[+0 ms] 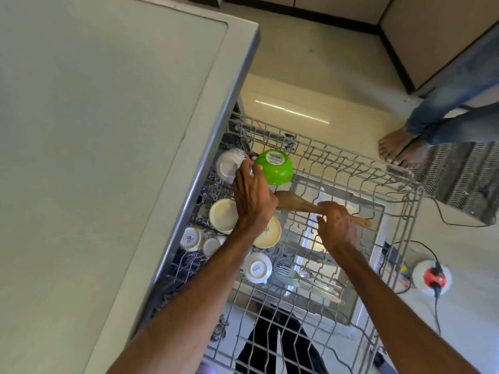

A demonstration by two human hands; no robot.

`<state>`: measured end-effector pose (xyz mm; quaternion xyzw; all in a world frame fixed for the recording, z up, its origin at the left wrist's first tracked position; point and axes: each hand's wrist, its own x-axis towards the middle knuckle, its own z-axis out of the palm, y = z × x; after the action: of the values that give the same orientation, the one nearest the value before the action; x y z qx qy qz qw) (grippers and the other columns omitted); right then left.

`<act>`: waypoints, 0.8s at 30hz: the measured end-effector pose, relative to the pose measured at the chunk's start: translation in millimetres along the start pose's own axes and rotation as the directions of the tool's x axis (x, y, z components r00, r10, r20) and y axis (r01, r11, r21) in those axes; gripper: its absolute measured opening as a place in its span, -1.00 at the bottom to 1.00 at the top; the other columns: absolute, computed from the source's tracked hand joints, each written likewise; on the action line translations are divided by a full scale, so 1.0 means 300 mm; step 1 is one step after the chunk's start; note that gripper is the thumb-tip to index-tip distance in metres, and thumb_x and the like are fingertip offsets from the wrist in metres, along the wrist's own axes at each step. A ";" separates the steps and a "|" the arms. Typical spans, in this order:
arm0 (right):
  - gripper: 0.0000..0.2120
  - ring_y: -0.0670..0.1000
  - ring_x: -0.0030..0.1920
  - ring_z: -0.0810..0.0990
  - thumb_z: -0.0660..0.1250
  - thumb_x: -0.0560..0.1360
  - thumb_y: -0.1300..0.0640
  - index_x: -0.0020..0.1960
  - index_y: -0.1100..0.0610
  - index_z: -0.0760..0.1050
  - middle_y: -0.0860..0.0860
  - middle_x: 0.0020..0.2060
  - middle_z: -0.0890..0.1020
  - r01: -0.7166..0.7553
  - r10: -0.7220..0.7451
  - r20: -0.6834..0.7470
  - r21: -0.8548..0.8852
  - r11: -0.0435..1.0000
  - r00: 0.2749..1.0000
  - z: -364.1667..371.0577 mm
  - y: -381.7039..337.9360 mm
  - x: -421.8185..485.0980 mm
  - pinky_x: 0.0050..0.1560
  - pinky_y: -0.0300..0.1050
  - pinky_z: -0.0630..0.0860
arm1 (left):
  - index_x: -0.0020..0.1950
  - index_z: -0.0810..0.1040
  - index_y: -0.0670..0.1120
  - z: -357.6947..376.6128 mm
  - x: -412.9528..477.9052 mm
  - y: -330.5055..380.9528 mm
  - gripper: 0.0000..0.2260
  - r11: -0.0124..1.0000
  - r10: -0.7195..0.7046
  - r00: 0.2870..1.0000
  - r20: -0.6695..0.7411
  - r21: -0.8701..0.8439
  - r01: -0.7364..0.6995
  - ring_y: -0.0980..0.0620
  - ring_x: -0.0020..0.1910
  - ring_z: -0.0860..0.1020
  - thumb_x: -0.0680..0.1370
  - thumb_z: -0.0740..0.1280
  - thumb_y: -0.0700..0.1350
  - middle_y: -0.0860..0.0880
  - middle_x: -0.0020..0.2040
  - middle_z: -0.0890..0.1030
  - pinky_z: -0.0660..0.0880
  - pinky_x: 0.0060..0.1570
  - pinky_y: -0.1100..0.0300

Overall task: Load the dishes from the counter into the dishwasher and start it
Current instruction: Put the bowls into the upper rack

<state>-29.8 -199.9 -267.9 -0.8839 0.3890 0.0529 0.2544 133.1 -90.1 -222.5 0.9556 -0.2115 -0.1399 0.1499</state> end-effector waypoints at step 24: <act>-0.80 0.07 -0.09 0.61 0.42 0.51 0.29 0.12 0.16 0.58 0.11 -0.06 0.64 -0.025 0.061 0.081 -0.390 0.920 0.995 -0.106 0.089 -0.016 -0.11 0.00 0.65 | 0.28 0.46 -0.16 0.021 -0.008 -0.017 -0.56 0.996 0.013 0.999 0.051 -0.094 -0.008 -0.15 0.24 0.47 0.42 0.44 -0.25 -0.15 0.23 0.51 0.47 0.16 0.00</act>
<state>-55.5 -227.3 -250.0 -0.9046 0.3780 0.1750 0.0903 130.9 -86.0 -229.7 0.9425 -0.2136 -0.1734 0.1896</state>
